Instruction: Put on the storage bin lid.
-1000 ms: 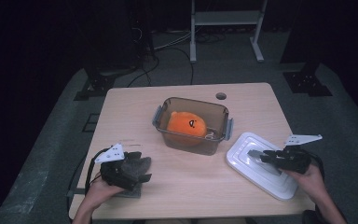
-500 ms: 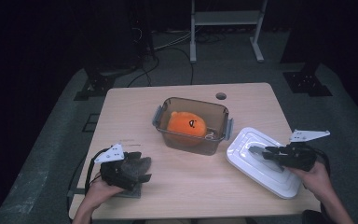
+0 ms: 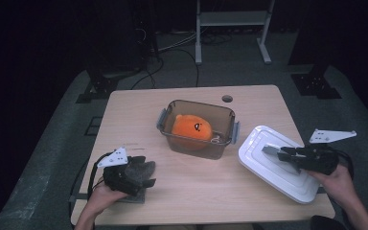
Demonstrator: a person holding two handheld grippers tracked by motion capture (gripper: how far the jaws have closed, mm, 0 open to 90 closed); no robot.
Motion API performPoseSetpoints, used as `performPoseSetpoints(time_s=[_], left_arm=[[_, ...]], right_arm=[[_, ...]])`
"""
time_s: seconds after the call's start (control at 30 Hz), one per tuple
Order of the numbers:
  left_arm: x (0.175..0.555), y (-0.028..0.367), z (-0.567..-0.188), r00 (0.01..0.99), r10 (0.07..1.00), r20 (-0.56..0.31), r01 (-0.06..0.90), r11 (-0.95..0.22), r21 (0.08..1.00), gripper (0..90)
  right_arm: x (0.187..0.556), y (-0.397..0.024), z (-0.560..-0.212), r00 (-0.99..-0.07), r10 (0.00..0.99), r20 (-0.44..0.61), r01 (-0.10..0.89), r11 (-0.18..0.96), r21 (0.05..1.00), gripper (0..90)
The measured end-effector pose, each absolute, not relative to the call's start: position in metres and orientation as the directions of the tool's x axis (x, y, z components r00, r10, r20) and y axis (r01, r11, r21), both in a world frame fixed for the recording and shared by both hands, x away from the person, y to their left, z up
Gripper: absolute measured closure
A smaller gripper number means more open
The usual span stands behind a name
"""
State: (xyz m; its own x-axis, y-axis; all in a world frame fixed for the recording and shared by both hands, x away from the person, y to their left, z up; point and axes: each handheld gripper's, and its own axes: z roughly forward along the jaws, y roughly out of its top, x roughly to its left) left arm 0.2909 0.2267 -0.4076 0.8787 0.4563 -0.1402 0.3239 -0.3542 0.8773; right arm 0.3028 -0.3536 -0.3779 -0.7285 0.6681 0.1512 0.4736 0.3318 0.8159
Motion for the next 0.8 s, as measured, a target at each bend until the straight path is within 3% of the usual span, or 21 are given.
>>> performPoseSetpoints(time_s=[0.8], left_arm=[[0.291,0.229,-0.408,0.874,0.464,-0.145,0.330,-0.346,0.878,4.7]], right_arm=[[0.302,-0.334,-0.326,-0.789,0.602,0.125,0.401,0.350,0.847,66.5]])
